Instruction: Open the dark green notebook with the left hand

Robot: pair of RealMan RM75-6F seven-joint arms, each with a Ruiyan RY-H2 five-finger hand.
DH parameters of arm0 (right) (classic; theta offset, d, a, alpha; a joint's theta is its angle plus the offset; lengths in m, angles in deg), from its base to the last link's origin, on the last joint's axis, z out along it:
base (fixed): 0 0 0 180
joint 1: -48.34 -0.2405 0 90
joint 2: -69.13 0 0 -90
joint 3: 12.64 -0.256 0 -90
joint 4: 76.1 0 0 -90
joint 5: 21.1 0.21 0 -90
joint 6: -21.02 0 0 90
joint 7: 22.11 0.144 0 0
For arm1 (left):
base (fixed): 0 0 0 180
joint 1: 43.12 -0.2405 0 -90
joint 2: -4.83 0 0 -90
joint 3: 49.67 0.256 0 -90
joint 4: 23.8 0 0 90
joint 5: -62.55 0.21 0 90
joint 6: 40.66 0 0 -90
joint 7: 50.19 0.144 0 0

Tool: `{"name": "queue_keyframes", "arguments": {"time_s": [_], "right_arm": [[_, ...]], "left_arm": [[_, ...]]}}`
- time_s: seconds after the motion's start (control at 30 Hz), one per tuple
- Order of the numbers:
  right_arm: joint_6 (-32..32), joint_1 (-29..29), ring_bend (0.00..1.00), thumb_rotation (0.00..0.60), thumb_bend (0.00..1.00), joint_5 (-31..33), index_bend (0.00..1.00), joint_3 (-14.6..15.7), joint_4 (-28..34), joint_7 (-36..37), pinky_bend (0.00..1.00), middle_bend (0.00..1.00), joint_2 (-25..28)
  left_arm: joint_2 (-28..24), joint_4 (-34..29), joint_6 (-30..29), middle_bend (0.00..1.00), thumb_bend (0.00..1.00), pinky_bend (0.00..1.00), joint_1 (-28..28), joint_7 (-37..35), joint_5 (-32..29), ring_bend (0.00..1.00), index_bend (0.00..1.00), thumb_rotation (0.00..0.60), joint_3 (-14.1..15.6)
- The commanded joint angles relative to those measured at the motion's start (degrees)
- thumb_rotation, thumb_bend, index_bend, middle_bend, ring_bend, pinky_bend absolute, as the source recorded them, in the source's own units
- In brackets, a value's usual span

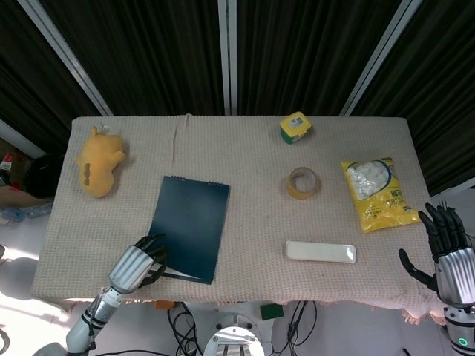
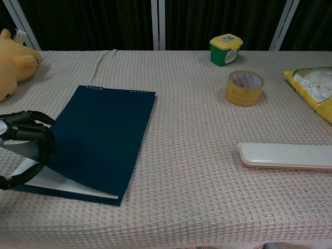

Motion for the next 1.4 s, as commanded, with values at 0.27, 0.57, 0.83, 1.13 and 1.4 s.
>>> {"name": "queue_keyframes", "arguments": {"time_s": [0.27, 0.57, 0.83, 1.13, 1.4], "right_arm": [[0.0, -0.1, 0.00, 0.600, 0.33, 0.3, 0.00, -0.2, -0.4, 0.5, 0.00, 0.00, 0.0], [0.5, 0.0, 0.00, 0.600, 0.33, 0.0, 0.00, -0.2, -0.3, 0.4, 0.00, 0.00, 0.0], [0.3, -0.2, 0.00, 0.600, 0.33, 0.0, 0.00, -0.4, 0.0, 0.2, 0.00, 0.00, 0.1], [0.6, 0.0, 0.00, 0.600, 0.33, -0.3, 0.00, -0.2, 0.0, 0.1, 0.00, 0.00, -0.1], [0.5, 0.0, 0.00, 0.600, 0.33, -0.2, 0.00, -0.2, -0.2, 0.2, 0.00, 0.00, -0.2]], "left_arm": [[-2.3, -3.6, -2.0, 0.49, 0.39, 0.34, 0.6, -3.3, -0.1, 0.24, 0.65, 0.600, -0.6], [-8.0, -12.7, -0.9, 0.52, 0.39, 0.36, 1.5, -1.9, -1.0, 0.26, 0.67, 0.600, -1.0], [-11.9, -16.6, -0.1, 0.53, 0.39, 0.36, -0.5, -2.9, -1.7, 0.26, 0.67, 0.600, 2.4], [-15.7, -19.5, -1.0, 0.53, 0.39, 0.36, -2.7, -5.4, 0.4, 0.26, 0.67, 0.600, 6.5], [-19.3, -22.9, -1.3, 0.53, 0.39, 0.36, -3.9, -4.2, 1.4, 0.27, 0.67, 0.600, 7.9]]}}
